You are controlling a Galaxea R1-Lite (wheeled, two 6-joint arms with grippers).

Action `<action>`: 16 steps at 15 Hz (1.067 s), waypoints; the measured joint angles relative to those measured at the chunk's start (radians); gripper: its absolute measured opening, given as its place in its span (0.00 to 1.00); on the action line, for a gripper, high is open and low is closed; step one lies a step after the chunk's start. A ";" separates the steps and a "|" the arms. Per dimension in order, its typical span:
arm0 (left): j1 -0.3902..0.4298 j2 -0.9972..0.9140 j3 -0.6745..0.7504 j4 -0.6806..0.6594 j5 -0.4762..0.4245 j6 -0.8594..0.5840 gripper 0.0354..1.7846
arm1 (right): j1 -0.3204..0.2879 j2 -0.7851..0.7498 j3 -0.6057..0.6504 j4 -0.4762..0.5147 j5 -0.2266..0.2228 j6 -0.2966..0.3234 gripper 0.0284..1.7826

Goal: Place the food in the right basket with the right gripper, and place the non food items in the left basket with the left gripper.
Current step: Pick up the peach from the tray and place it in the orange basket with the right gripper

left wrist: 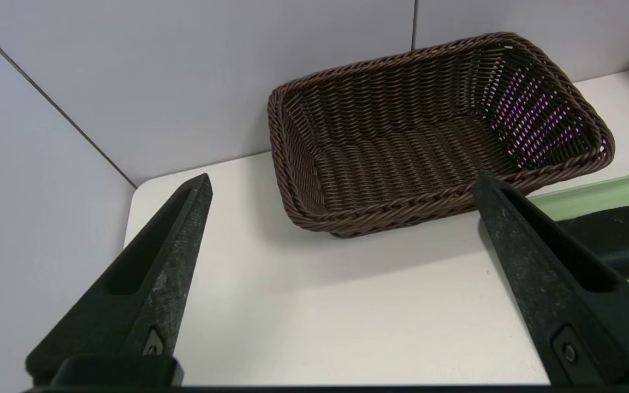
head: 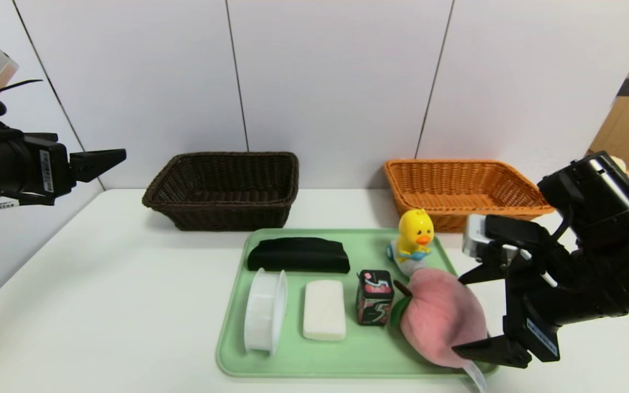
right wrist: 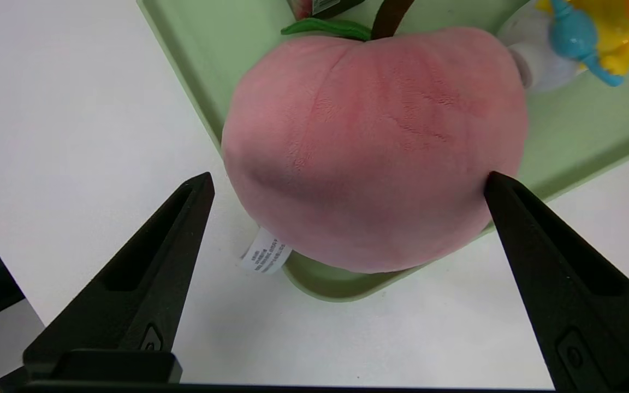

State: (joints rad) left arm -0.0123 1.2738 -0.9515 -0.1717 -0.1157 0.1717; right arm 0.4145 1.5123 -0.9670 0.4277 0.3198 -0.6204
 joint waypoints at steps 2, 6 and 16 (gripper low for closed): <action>-0.001 -0.004 0.012 -0.001 0.000 0.001 0.94 | 0.013 0.031 0.009 -0.010 0.000 0.000 0.96; -0.001 -0.018 0.036 -0.001 0.000 0.000 0.94 | 0.034 0.101 0.013 -0.048 -0.016 0.005 0.96; -0.001 -0.041 0.050 0.000 -0.001 0.001 0.94 | 0.057 0.157 0.042 -0.117 -0.049 0.040 0.52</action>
State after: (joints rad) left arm -0.0138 1.2326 -0.9015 -0.1721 -0.1172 0.1726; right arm 0.4715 1.6694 -0.9247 0.3102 0.2709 -0.5802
